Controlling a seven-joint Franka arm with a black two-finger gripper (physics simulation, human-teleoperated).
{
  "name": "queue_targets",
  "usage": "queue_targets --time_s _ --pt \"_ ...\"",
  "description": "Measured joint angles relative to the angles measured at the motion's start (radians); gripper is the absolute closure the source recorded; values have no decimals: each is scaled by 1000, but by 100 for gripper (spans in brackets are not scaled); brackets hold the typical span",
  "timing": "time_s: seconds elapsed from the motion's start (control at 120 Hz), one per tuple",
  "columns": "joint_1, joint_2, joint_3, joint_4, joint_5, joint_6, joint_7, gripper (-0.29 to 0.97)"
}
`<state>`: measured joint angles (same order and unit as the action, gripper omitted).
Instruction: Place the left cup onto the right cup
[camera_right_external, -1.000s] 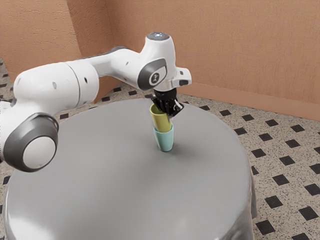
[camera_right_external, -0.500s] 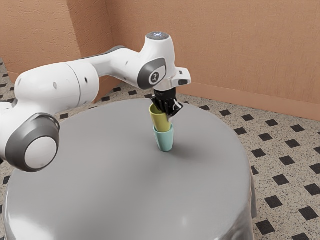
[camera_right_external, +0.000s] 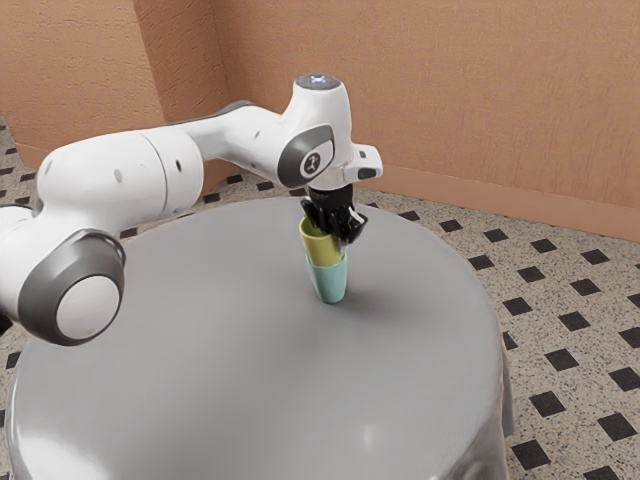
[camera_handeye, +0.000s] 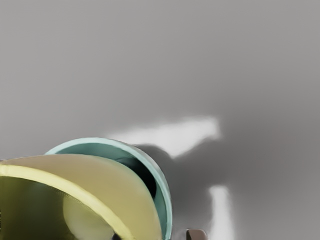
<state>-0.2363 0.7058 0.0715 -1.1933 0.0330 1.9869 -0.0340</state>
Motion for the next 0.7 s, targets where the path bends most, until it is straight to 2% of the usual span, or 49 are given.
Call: queue_targets --time_s 0.117,0.258,0.442,0.7 --pt "0 4 4 1 -2 0 2 33" --pt "0 4 5 3 -3 0 4 18" --pt "-1 -9 0 3 0 -10 6 8" --pt "-7 -48 -5 15 5 -33 7 4"
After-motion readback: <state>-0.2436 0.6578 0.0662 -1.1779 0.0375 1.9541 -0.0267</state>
